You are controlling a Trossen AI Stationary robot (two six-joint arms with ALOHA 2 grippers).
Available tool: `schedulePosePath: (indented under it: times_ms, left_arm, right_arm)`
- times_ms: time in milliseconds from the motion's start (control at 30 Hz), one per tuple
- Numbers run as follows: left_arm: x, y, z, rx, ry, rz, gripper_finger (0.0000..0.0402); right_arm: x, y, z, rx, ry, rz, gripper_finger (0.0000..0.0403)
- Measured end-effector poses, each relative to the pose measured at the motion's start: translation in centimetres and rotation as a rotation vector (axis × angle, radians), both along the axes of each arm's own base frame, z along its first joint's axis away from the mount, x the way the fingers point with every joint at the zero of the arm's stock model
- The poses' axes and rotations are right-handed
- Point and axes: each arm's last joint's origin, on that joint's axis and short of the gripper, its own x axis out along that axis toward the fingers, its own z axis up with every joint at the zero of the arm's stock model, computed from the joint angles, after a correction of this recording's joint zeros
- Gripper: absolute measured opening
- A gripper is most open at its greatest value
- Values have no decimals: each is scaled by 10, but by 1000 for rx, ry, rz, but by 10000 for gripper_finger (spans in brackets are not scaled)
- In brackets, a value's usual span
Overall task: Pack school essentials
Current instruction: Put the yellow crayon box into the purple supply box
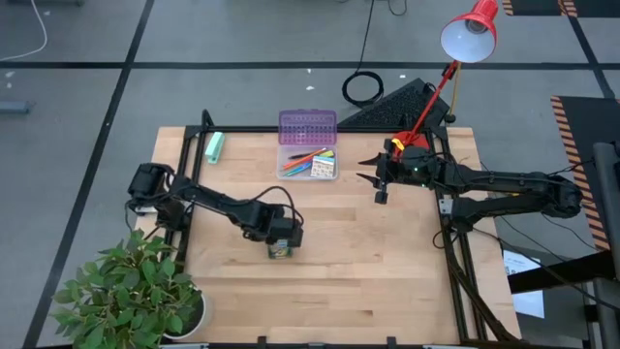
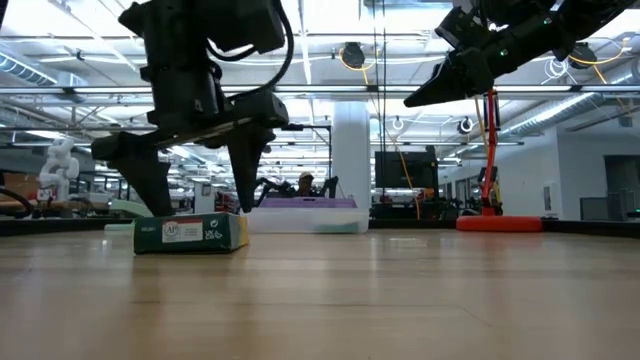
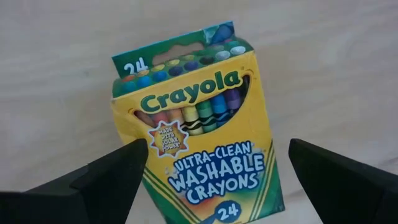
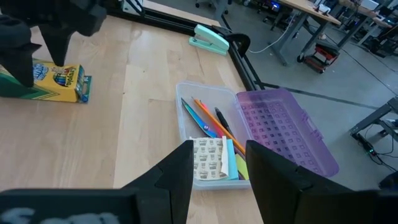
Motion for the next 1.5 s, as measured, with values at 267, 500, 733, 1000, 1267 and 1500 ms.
schedulePosePath:
  times_ms: [267,500,733,1000,1267,1500]
  left_arm:
    - [-2,8,5,-44,28,13,399]
    - [-8,5,29,-3,139,29,399]
    - [-8,2,32,11,130,74,399]
    - [-7,2,32,24,118,90,399]
    - [-8,-2,33,65,106,101,399]
    - [-11,-7,29,84,103,116,399]
  right_arm:
    - [0,0,0,0,0,0,141]
    - [0,0,0,-1,-1,0,141]
    - [0,0,0,0,0,0,141]
    - [0,0,0,0,0,0,141]
    - [0,0,0,-3,1,2,141]
    - [0,0,0,-3,1,2,141]
